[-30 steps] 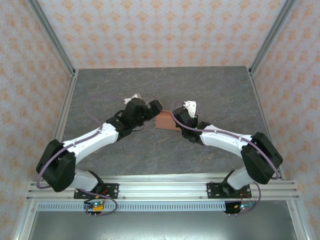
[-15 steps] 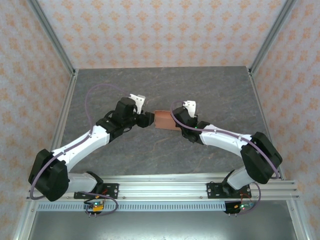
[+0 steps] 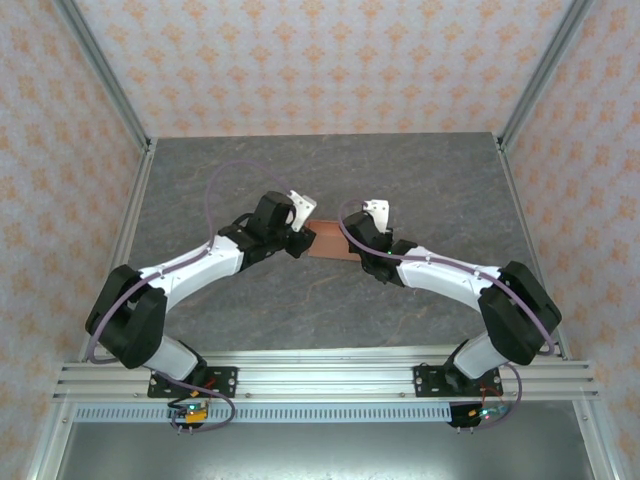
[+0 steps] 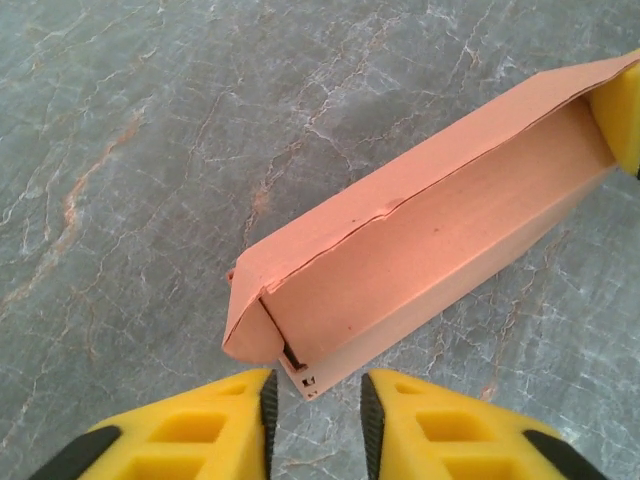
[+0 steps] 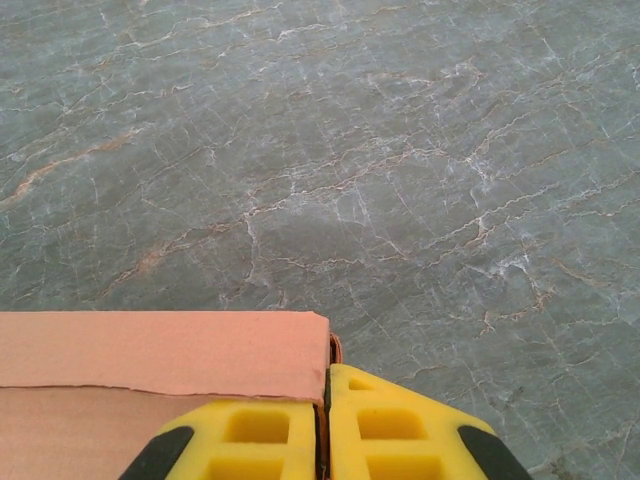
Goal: Fold the paper box
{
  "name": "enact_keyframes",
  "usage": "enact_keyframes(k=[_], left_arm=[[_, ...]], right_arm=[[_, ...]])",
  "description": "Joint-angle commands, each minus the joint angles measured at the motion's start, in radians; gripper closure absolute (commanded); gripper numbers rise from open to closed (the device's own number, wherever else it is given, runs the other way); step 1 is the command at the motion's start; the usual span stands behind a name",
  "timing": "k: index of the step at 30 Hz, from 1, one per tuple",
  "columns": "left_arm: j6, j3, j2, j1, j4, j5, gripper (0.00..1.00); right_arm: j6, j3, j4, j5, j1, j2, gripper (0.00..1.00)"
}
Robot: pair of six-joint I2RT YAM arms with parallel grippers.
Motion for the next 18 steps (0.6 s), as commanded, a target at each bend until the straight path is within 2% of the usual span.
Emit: enact_keyframes(k=[1, 5, 9, 18], left_arm=[[0.024, 0.029, 0.008, -0.002, 0.03, 0.021, 0.72], [0.011, 0.041, 0.012, -0.002, 0.041, 0.013, 0.68], [0.02, 0.068, 0.044, -0.003, 0.015, -0.014, 0.7], [0.042, 0.104, 0.094, -0.002, -0.001, 0.052, 0.95]], right_arm=[[-0.012, 0.019, -0.054, -0.013, 0.0, 0.015, 0.91], [-0.008, 0.018, -0.055, -0.016, 0.001, 0.02, 0.91], [-0.009, 0.029, -0.059, -0.029, 0.001, 0.027, 0.91], [-0.012, 0.046, -0.071, -0.036, 0.0, 0.03, 0.91]])
